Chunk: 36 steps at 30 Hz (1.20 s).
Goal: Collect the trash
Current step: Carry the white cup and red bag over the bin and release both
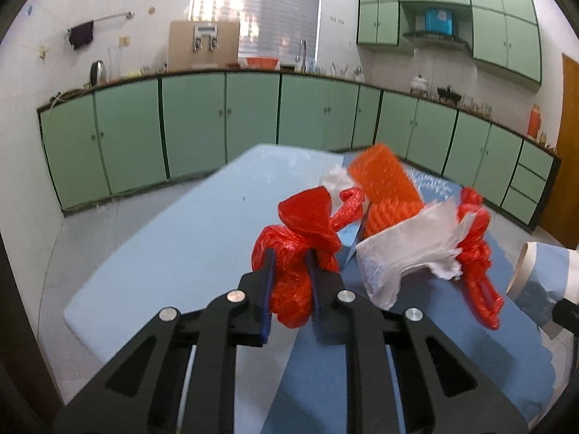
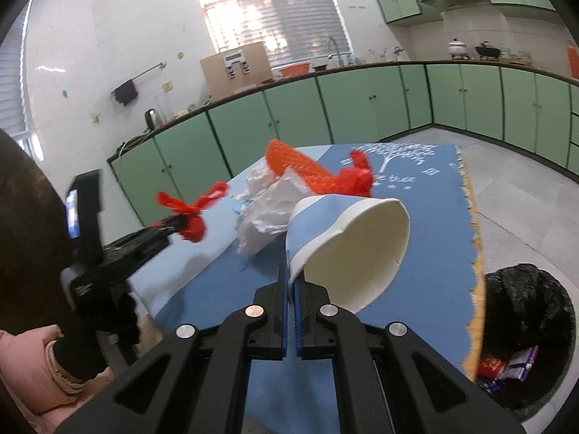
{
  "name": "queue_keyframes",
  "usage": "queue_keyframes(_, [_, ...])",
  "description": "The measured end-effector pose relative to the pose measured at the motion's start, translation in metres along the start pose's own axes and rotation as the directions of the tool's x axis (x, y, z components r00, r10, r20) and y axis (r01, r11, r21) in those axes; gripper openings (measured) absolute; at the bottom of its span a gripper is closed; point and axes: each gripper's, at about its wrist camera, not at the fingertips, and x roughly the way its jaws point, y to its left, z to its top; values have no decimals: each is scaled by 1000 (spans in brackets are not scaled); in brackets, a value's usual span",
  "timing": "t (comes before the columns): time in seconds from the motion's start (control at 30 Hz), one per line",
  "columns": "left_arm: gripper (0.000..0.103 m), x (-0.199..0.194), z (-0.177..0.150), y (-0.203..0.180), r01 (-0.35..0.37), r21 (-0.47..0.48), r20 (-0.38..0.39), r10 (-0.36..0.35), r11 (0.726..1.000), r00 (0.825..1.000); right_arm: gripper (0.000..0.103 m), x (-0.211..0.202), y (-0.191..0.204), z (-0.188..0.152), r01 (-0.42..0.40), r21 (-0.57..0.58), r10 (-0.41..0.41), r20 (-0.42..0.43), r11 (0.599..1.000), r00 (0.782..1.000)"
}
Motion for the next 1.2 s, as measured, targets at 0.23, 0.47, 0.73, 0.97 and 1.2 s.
queue_keyframes(0.23, [14, -40, 15, -34, 97, 40, 83, -101, 994, 991, 3, -34, -28, 4, 111, 39, -113, 61, 993, 992])
queue_keyframes(0.47, [14, -55, 20, -109, 287, 101, 81, -296, 952, 952, 3, -73, -75, 0, 242, 100, -252, 99, 965, 963])
queue_keyframes(0.73, [14, -40, 4, -219, 490, 144, -14, -494, 860, 870, 3, -102, -144, -3, 352, 171, -372, 98, 920, 923])
queue_keyframes(0.97, [14, -14, -21, -309, 559, 192, -97, -551, 807, 829, 3, -114, -211, -19, 425, 250, -451, 53, 870, 891])
queue_keyframes(1.2, [14, 12, -50, -366, 571, 213, -156, -550, 793, 821, 3, -117, -253, -35, 451, 298, -482, 35, 841, 875])
